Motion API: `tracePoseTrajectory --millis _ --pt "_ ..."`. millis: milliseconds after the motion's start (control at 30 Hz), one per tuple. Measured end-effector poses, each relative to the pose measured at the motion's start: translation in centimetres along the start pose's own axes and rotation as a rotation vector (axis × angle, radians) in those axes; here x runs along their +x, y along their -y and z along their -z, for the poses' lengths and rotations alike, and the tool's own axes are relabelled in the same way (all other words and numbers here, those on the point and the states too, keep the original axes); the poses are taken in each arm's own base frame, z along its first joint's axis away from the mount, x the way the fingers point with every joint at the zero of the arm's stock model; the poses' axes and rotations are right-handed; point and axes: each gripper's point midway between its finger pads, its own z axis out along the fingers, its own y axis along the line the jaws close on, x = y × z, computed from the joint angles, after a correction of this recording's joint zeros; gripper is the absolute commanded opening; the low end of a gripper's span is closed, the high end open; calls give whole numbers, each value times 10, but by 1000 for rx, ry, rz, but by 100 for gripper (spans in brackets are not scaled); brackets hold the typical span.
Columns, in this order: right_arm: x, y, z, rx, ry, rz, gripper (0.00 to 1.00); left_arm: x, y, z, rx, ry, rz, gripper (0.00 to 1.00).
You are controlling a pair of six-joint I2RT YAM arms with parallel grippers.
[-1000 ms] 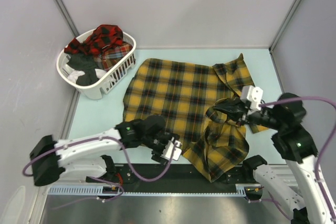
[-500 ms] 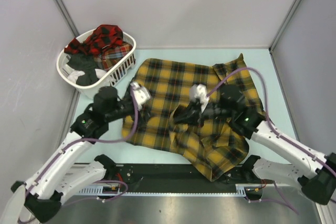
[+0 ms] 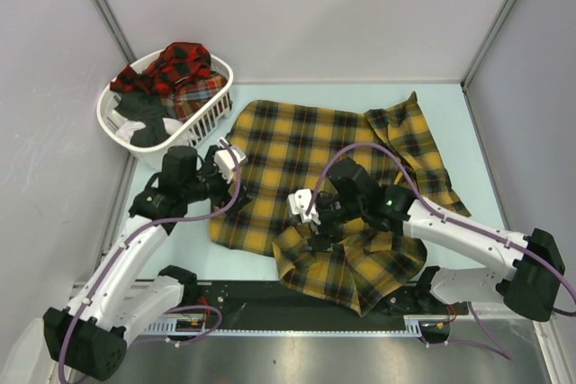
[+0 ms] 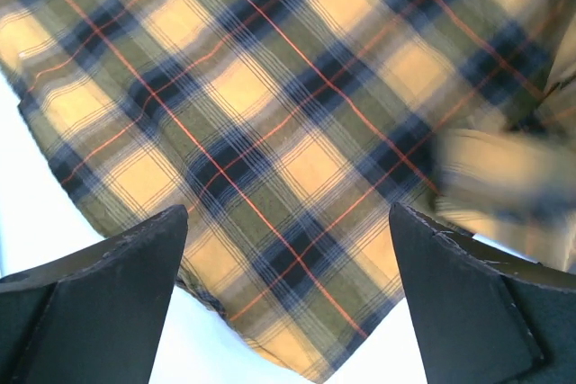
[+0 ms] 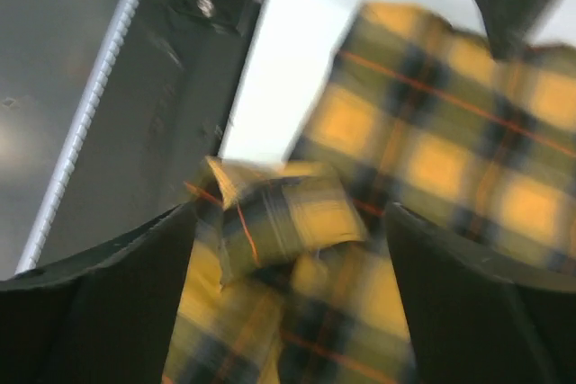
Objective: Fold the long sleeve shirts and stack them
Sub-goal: Flatten the shirt out
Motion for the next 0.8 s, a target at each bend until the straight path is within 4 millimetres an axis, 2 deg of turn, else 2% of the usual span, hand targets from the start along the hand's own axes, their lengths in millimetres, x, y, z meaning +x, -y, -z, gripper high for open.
tracePoseTrajectory --millis 33,100,167,267,333,433,500,533,567,600,733,800 --pt "9 6 5 17 -44 -17 100 3 1 -3 15 -10 -14 99" --pt "14 16 20 59 -80 -61 100 10 -1 -11 42 -41 -50 97" --pt "15 43 49 164 -89 -112 100 18 -2 -20 75 -82 -74 95" --pt "32 100 130 448 -116 -229 97 28 -9 -45 150 -176 -114 89" --pt "58 119 188 620 -155 -336 95 34 -13 -63 187 -226 -128 85" --pt "111 114 251 778 -228 -552 84 39 -13 -91 241 -297 -163 84" --pt "144 101 279 837 -270 -705 72 37 -8 -109 273 -323 -189 84" --pt "159 95 290 858 -297 -766 68 36 -7 -114 282 -327 -195 83" --pt "172 90 294 864 -321 -813 57 35 -5 -120 294 -331 -203 81" --pt "182 85 294 860 -351 -847 56 33 -4 -125 302 -333 -209 81" --pt "216 76 281 811 -432 -994 62 25 -7 -146 314 -342 -218 80" --pt "239 73 284 823 -466 -1090 64 26 -12 -153 299 -354 -221 80"
